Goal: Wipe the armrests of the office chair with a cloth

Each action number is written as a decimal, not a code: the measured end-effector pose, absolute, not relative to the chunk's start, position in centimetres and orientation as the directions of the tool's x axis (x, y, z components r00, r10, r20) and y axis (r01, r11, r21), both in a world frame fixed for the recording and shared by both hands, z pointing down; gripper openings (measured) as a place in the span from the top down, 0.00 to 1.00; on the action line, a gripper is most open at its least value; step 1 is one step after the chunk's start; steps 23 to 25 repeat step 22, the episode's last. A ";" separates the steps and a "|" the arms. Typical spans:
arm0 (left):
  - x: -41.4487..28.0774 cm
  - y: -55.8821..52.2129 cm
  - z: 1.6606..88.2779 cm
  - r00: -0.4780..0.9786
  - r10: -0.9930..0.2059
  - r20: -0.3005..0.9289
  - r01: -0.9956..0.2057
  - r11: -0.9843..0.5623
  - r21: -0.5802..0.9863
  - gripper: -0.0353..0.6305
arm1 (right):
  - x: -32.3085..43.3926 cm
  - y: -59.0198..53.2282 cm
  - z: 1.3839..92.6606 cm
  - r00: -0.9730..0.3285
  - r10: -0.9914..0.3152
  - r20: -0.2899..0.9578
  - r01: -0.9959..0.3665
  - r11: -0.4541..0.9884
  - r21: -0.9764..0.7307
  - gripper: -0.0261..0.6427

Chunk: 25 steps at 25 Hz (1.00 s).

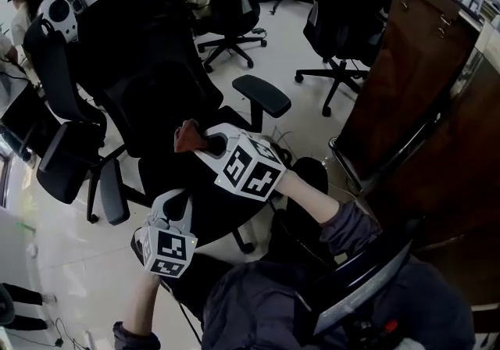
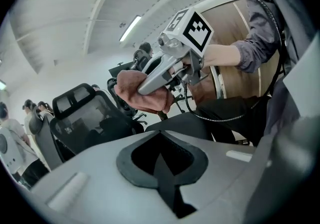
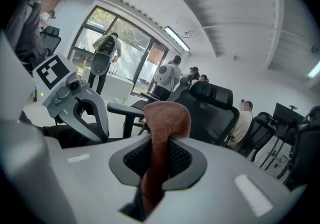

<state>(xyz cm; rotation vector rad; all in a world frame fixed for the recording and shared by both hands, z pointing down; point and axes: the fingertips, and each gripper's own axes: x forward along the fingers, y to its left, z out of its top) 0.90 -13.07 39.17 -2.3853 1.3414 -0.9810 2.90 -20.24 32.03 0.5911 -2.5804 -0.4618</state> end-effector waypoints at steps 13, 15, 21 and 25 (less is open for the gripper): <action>-0.6 -12.1 40.4 0.336 -0.831 0.442 -0.681 -0.539 -0.496 0.92 | 0.4 -19.0 33.7 -0.810 -0.450 0.376 -0.272 0.857 0.439 0.89; -0.6 -12.0 40.6 0.339 -0.829 0.446 -0.680 -0.543 -0.493 0.92 | 0.2 -18.8 33.8 -0.811 -0.445 0.380 -0.266 0.859 0.437 0.89; 0.0 -12.1 40.9 0.346 -0.823 0.450 -0.675 -0.551 -0.490 0.92 | 0.2 -18.7 33.8 -0.814 -0.437 0.383 -0.257 0.862 0.438 0.89; 0.2 -12.2 40.9 0.346 -0.823 0.450 -0.674 -0.552 -0.491 0.92 | 0.3 -18.8 33.7 -0.814 -0.437 0.383 -0.257 0.862 0.438 0.89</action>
